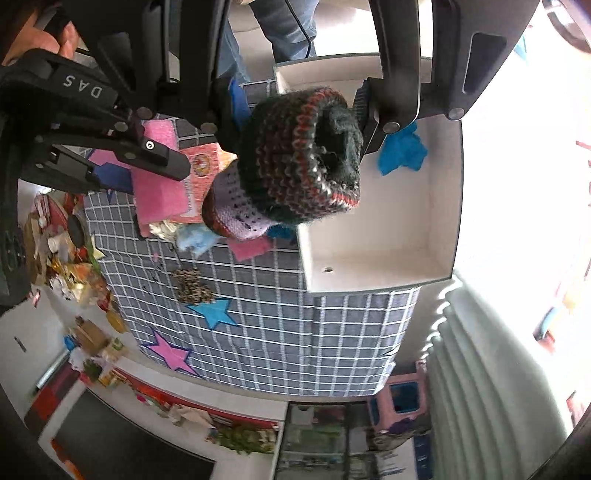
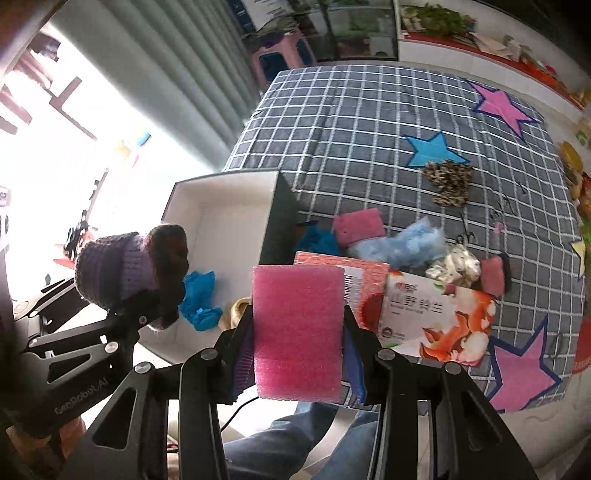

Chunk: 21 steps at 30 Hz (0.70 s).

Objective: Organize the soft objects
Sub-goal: 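Carry the knit hat and pink sponge over the white box with both tools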

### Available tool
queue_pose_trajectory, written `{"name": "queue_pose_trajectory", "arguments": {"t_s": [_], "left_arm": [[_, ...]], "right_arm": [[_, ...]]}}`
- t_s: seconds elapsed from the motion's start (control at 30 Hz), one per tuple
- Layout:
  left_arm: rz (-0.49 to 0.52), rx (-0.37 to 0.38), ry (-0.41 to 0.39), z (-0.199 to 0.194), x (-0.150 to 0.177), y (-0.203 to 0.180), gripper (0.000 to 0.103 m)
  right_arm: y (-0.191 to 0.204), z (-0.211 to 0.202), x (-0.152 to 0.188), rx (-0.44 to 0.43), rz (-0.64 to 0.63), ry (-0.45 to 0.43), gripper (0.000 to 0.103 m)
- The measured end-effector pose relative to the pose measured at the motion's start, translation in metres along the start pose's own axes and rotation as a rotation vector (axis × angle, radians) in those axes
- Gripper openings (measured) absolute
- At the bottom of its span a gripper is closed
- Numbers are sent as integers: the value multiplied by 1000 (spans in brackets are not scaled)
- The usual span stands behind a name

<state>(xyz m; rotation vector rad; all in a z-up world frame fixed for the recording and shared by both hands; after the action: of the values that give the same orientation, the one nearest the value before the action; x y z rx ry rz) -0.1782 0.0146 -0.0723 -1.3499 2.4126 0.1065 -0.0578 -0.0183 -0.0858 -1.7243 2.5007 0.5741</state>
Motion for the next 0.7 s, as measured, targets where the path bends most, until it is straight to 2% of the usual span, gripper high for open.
{"name": "queue_pose_trajectory", "arguments": {"t_s": [0.43, 0.7], "left_arm": [[-146, -33, -11, -4, 12, 39, 48], [-199, -58, -14, -4, 20, 54, 48]], "right_arm": [[41, 14, -19, -17, -157, 60, 44], [60, 19, -24, -27, -236, 83, 44]]}}
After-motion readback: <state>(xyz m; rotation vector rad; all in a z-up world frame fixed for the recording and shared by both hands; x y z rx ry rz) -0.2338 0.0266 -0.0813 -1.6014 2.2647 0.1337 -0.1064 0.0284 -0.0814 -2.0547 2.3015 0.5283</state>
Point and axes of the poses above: each gripper's, at about its wrist camera, not at the fingertips, and z roughly the way its jaws point, y to its left, x to its underside, the point moved 2 cm from there along z, roughly the way its jaws point, and after that the axes turned 5 degrees about -y, right-handed, at the moved point
